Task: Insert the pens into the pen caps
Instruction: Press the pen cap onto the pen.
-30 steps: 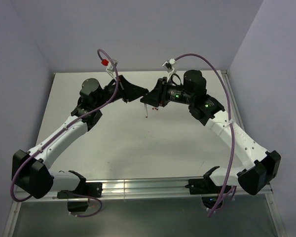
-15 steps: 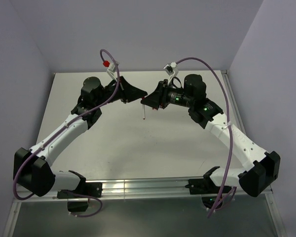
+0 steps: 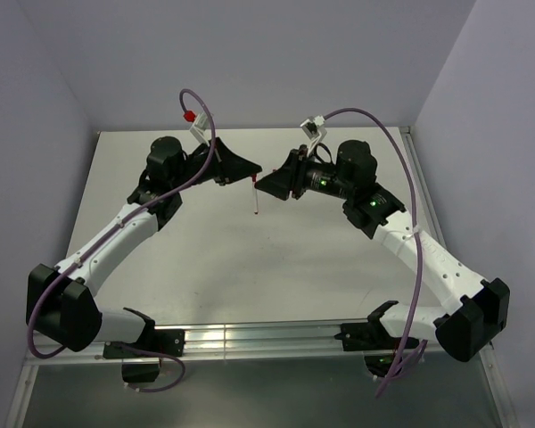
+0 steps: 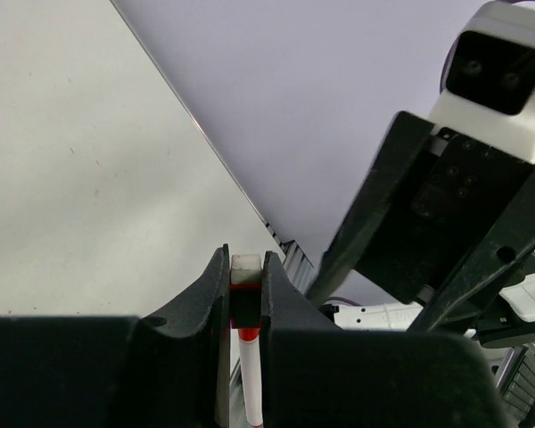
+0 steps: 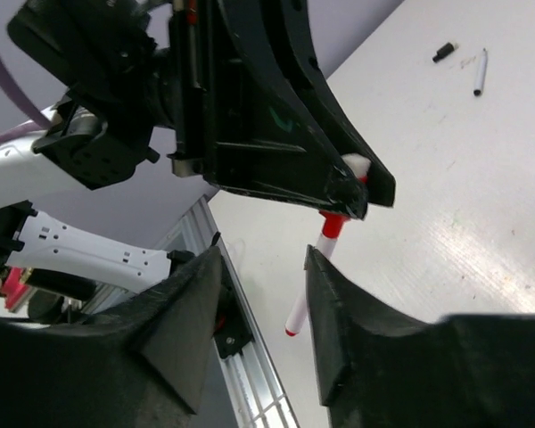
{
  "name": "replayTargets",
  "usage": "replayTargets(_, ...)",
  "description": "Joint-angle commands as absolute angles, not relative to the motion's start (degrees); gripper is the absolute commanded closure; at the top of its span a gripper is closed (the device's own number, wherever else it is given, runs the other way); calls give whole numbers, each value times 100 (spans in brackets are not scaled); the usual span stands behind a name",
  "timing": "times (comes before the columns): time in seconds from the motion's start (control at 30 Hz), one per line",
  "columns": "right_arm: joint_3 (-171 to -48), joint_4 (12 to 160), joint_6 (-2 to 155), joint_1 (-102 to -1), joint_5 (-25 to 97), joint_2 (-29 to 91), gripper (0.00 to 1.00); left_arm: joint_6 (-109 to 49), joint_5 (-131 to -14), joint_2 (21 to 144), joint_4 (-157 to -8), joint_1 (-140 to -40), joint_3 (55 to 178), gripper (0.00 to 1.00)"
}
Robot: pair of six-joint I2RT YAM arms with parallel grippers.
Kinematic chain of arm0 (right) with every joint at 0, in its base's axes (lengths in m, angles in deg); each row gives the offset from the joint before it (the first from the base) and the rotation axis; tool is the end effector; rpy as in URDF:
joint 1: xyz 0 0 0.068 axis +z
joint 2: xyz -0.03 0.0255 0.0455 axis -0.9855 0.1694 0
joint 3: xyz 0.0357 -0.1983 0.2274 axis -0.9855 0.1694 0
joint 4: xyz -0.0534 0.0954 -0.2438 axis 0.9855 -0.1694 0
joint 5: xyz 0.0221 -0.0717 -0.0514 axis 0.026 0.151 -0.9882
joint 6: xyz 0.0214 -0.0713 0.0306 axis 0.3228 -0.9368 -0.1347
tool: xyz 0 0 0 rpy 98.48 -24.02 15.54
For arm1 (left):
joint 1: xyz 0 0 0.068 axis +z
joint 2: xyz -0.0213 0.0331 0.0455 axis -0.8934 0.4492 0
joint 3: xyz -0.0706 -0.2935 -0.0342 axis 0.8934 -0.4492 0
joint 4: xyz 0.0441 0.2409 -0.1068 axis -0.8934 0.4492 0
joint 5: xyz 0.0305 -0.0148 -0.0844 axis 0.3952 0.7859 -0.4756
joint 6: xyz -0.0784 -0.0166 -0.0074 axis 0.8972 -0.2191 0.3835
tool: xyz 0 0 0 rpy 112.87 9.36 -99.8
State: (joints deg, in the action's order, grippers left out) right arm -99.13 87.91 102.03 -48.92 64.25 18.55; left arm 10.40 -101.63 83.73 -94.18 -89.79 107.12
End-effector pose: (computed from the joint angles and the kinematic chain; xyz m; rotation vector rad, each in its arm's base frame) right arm 0.2331 0.1894 0.4272 -0.5151 1.7118 1.3255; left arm 0.2866 -0.1900 0.3954 0.1892 1.8125 -1.5278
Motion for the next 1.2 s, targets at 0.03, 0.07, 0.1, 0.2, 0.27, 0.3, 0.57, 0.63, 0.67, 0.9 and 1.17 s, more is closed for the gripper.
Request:
replayTargets(0.03,-9740,9091,10302,-4922,6354,1747,43,800,-10072,8300,-9554,-8923,10990,99)
replayTargets(0.07,-9705,9126,10346,-4931,6372,1756,42,800,-10063,8274,-9598,-8897,10990,100)
replayTargets(0.1,-9652,9153,10363,-4922,6372,1765,42,809,-10098,8274,-9650,-8880,10981,100)
replayTargets(0.2,-9441,9311,10478,-4922,6390,1739,42,844,-10107,8248,-9940,-8818,10937,100)
replayTargets(0.27,-9318,9478,10609,-4922,6477,1765,42,967,-10142,8248,-10299,-8792,10894,100)
replayTargets(0.3,-9274,9548,10697,-4922,6504,1782,43,1028,-10142,8265,-10423,-8783,10841,100)
replayTargets(0.57,-9115,9979,10917,-4887,6583,1958,46,1354,-10204,8458,-10943,-8774,10849,100)
replayTargets(0.63,-9115,10075,10970,-4870,6618,2002,46,1371,-10204,8476,-10987,-8765,10858,100)
replayTargets(0.67,-9115,10085,10987,-4861,6610,2020,46,1371,-10204,8485,-10996,-8765,10867,100)
replayTargets(0.9,-9124,10217,11093,-4773,6610,2152,50,1512,-10239,8529,-11233,-8774,10814,100)
replayTargets(1.17,-9124,10313,11190,-4755,6618,2239,55,1609,-10327,8547,-11391,-8774,10709,100)
